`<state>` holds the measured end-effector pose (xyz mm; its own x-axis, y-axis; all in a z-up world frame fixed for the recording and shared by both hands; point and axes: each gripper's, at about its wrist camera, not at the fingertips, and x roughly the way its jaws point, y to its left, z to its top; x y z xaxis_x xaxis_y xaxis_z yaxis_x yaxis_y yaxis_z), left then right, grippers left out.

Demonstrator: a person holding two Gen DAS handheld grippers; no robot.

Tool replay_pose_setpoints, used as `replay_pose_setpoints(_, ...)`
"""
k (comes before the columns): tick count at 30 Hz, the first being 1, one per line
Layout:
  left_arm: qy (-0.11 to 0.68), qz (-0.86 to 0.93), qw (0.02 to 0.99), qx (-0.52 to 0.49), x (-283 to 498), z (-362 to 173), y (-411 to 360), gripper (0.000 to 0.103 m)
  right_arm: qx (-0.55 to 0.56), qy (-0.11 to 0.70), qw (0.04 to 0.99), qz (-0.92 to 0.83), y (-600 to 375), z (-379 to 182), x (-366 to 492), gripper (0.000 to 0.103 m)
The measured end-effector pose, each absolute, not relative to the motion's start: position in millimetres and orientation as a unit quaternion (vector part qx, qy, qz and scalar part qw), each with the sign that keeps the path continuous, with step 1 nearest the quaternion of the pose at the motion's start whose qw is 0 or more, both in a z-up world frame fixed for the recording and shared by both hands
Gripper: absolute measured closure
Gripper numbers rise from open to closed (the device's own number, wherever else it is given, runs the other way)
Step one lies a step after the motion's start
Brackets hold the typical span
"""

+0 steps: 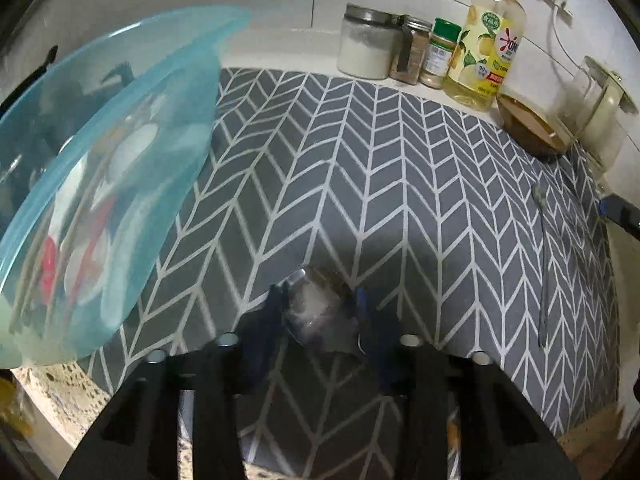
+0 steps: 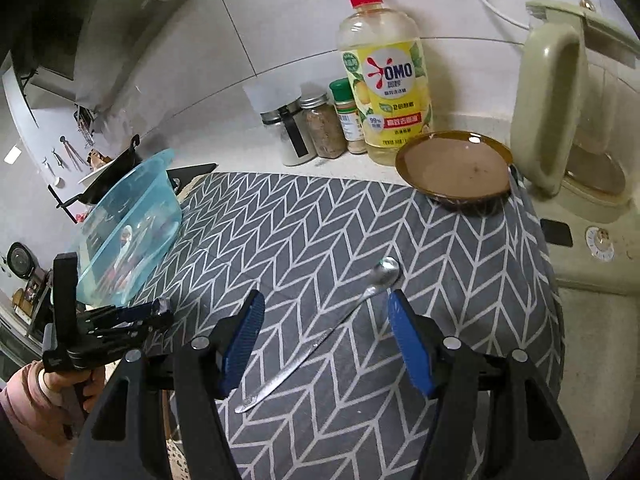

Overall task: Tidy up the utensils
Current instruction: 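Move both tools back over the metal spoon on the mat, then grasp the metal spoon by its handle with the right tool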

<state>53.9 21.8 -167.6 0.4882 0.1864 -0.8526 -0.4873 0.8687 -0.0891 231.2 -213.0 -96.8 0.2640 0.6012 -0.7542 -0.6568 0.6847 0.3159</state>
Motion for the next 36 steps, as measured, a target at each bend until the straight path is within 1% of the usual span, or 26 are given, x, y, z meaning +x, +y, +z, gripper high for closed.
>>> replay_pose_setpoints(4,0.455,0.157,0.846,-0.231,62,-164,25,0.093,-0.03,0.464,0.793,0.394,-215,-102,232,0.041)
replay_pose_setpoints(6,0.443,0.142,0.848,-0.253,66,-157,26,0.1,-0.027,0.464,0.792,0.396,-215,-104,234,0.041)
replay_pose_setpoints(10,0.433,0.12,0.852,-0.27,80,-148,22,0.101,0.0,0.465,0.789,0.403,-213,-113,248,0.041)
replay_pose_setpoints(14,0.425,0.096,0.856,-0.279,89,-137,15,0.101,-0.001,0.479,0.79,0.382,-202,-127,269,0.041)
replay_pose_setpoints(18,0.417,0.08,0.865,-0.267,94,-120,8,0.101,-0.014,0.494,0.795,0.353,-191,-143,284,0.042)
replay_pose_setpoints(19,0.416,0.076,0.866,-0.268,95,-119,7,0.101,-0.023,0.497,0.795,0.347,-188,-147,284,0.049)
replay_pose_setpoints(20,0.416,0.073,0.866,-0.268,95,-117,6,0.101,-0.037,0.504,0.792,0.344,-184,-152,284,0.061)
replay_pose_setpoints(21,0.418,0.07,0.866,-0.266,97,-116,5,0.101,-0.057,0.495,0.795,0.345,-178,-155,280,0.067)
replay_pose_setpoints(22,0.42,0.069,0.865,-0.265,98,-116,5,0.101,-0.082,0.488,0.796,0.349,-172,-157,274,0.077)
replay_pose_setpoints(23,0.422,0.068,0.865,-0.263,99,-116,4,0.101,-0.107,0.473,0.802,0.348,-168,-157,269,0.09)
replay_pose_setpoints(24,0.424,0.067,0.864,-0.262,100,-117,4,0.101,-0.13,0.466,0.801,0.353,-162,-158,263,0.091)
replay_pose_setpoints(25,0.424,0.065,0.864,-0.263,100,-117,4,0.101,-0.138,0.461,0.801,0.356,-161,-159,260,0.101)
replay_pose_setpoints(26,0.424,0.063,0.864,-0.265,100,-116,4,0.101,-0.137,0.458,0.799,0.364,-160,-159,259,0.102)
replay_pose_setpoints(29,0.417,0.06,0.866,-0.269,98,-109,5,0.101,-0.116,0.458,0.797,0.376,-165,-157,258,0.102)
replay_pose_setpoints(31,0.409,0.051,0.87,-0.269,96,-102,6,0.101,-0.058,0.457,0.794,0.397,-175,-148,257,0.102)
replay_pose_setpoints(33,0.402,0.047,0.874,-0.267,95,-97,7,0.101,-0.029,0.452,0.793,0.407,-178,-142,258,0.102)
replay_pose_setpoints(36,0.413,0.043,0.871,-0.261,97,-101,7,0.101,-0.046,0.441,0.806,0.392,-177,-139,259,0.102)
